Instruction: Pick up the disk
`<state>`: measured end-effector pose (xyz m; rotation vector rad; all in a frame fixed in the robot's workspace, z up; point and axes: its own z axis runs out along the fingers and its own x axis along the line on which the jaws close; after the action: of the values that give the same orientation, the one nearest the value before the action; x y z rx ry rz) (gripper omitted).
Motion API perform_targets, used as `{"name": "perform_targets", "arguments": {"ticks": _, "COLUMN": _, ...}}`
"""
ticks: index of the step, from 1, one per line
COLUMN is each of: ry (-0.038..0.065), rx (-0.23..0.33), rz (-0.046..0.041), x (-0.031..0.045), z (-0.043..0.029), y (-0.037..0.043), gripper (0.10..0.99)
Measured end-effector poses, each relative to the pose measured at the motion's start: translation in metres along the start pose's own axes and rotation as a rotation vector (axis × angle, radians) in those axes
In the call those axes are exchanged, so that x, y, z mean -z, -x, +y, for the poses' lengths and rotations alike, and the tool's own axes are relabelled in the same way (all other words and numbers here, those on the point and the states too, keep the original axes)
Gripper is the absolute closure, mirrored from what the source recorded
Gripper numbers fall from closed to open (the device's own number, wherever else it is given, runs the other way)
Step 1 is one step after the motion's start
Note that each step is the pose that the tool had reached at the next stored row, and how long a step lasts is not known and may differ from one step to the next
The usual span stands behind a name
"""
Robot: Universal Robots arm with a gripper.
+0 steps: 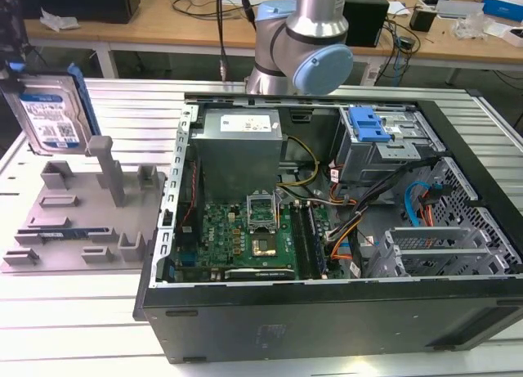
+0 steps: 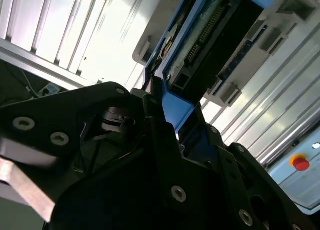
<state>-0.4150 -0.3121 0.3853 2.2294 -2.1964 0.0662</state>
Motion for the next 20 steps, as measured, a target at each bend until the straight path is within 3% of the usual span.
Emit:
{"name": "perform_targets", "arguments": {"ticks": 7, "ry": 0.000, "rx": 0.007, "rz": -0.0001, "x": 0.0366, "z": -0.0008, "y": -0.0013, "gripper": 0.718}}
{"name": "perform_targets", "arguments": {"ticks": 8, "ry": 0.000, "rx": 0.009, "rz": -0.0002, "x": 0.0460, "z": -0.0010, "y": -0.0017, "gripper": 0.718}}
{"name": "perform_targets", "arguments": {"ticks": 13, "ry": 0.000, "rx": 0.015, "rz": -0.0002, "x": 0.0737, "z": -0.0016, "y": -0.0028, "gripper": 0.718}}
{"name": "perform_targets", "arguments": {"ticks": 20, "ry": -0.001, "rx": 0.017, "rz": -0.0003, "x": 0.0761, "z": -0.0016, "y": -0.0029, "gripper": 0.718}}
